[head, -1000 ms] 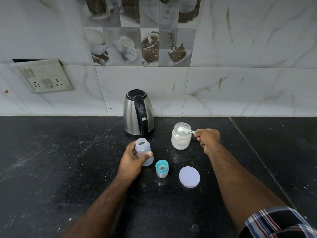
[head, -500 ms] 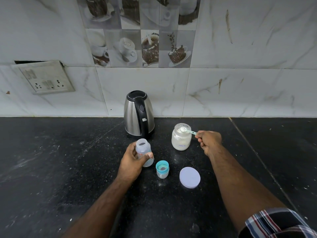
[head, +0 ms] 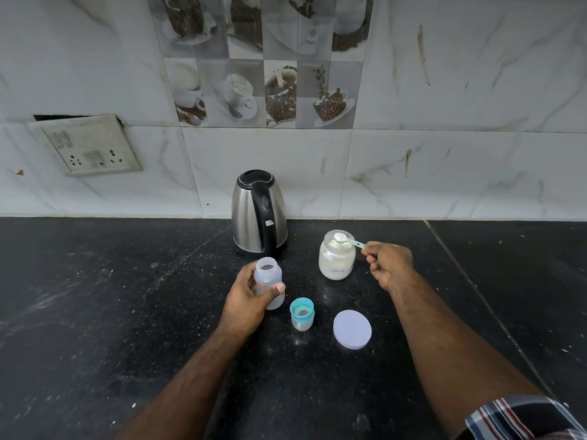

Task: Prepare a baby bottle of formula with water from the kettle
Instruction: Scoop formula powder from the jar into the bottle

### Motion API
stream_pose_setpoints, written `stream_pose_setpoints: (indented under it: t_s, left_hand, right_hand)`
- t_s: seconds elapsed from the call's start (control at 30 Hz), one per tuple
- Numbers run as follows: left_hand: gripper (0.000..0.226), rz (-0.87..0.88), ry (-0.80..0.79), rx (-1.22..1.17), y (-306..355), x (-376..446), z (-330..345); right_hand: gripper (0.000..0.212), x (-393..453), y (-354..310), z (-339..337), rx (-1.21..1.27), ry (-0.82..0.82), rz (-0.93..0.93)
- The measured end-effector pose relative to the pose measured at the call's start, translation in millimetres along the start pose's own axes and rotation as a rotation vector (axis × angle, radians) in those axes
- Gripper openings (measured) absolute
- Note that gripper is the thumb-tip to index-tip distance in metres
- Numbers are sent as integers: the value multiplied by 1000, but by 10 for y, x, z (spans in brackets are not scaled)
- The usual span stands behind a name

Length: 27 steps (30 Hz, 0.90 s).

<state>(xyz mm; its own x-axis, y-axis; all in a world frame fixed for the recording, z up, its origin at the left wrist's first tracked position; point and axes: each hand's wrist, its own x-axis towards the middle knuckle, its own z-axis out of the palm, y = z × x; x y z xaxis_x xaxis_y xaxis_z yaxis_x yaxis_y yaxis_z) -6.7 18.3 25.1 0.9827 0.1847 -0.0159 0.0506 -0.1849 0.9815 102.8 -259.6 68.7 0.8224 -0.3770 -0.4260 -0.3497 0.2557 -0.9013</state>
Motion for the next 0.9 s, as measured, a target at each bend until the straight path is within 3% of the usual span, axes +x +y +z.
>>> stream_pose_setpoints:
  t_s: [0.53, 0.9]
  left_hand:
    - [59, 110, -46, 82, 131, -89, 75]
    - [64, 132, -59, 65, 167, -120, 77]
  right_hand:
    - [10, -905, -93, 262, -69, -342, -141]
    - [19, -1122, -7, 354, -252, -302, -295]
